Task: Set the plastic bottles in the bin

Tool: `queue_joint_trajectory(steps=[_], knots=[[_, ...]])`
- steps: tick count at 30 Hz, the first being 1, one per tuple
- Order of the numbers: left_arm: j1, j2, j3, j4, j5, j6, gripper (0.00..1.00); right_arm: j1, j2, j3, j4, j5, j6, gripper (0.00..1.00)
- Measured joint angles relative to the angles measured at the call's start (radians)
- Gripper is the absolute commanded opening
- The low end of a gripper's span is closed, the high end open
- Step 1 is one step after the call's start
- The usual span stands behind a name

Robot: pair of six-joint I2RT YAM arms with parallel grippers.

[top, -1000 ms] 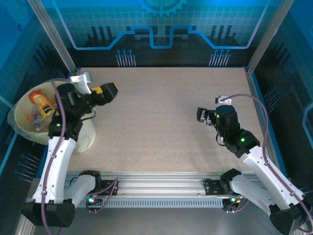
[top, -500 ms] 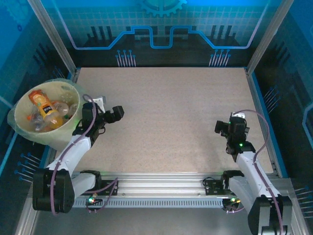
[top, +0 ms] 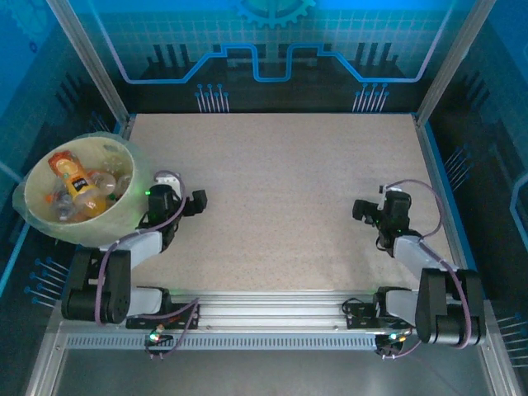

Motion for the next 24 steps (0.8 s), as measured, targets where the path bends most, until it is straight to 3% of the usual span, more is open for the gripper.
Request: queue_joint_trajectory(steps=[5, 9, 17, 24], knots=[[0.001, 0.072, 0.023, 0.087, 0.001, 0.042, 0.99, 0.029, 0.100, 0.074, 0.082, -0.026, -0.034, 1.00], [0.006, 0.176, -0.014, 0.314, -0.003, 0.060, 0.99, 0.046, 0.132, 0.086, 0.148, -0.030, -0.065, 1.00], [-0.003, 0.203, -0.051, 0.397, -0.131, 0.057, 0.99, 0.048, 0.153, 0.071, 0.300, -0.066, -0.124, 1.00], [-0.010, 0.203, -0.051, 0.426, -0.165, 0.057, 0.99, 0.066, 0.225, -0.001, 0.499, -0.131, -0.177, 1.00]])
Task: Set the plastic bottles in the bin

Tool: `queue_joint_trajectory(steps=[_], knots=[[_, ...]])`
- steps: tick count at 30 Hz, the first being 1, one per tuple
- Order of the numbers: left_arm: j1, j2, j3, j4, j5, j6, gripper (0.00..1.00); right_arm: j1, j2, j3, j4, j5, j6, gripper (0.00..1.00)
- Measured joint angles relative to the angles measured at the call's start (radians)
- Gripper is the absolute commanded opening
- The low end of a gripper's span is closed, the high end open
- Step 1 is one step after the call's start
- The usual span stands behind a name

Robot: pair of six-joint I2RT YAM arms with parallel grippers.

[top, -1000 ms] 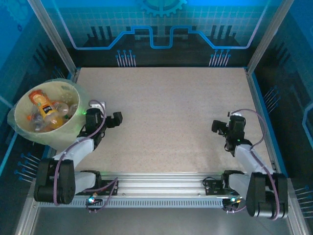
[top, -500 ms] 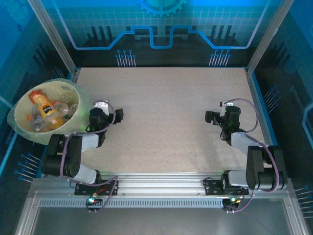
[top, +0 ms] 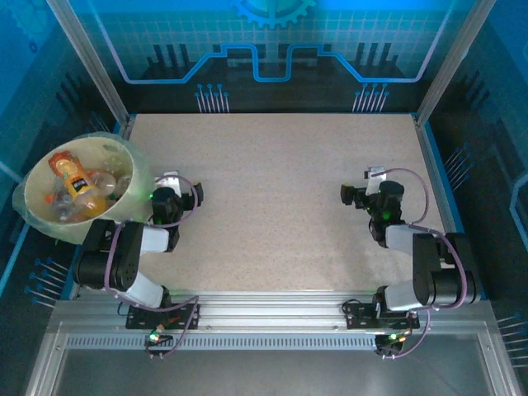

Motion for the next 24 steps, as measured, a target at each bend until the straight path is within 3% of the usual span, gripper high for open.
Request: queue_joint_trajectory(steps=[4, 12, 24], knots=[[-0.001, 0.000, 0.000, 0.001, -0.003, 0.000, 0.99, 0.043, 0.040, -0.088, 0.145, -0.004, -0.031, 1.00], [-0.003, 0.000, 0.000, 0.007, -0.010, 0.000, 0.99, 0.055, 0.071, 0.031, 0.085, 0.056, -0.036, 1.00], [-0.003, 0.000, 0.000, 0.007, -0.010, 0.000, 0.99, 0.055, 0.071, 0.035, 0.056, 0.056, -0.043, 1.00]])
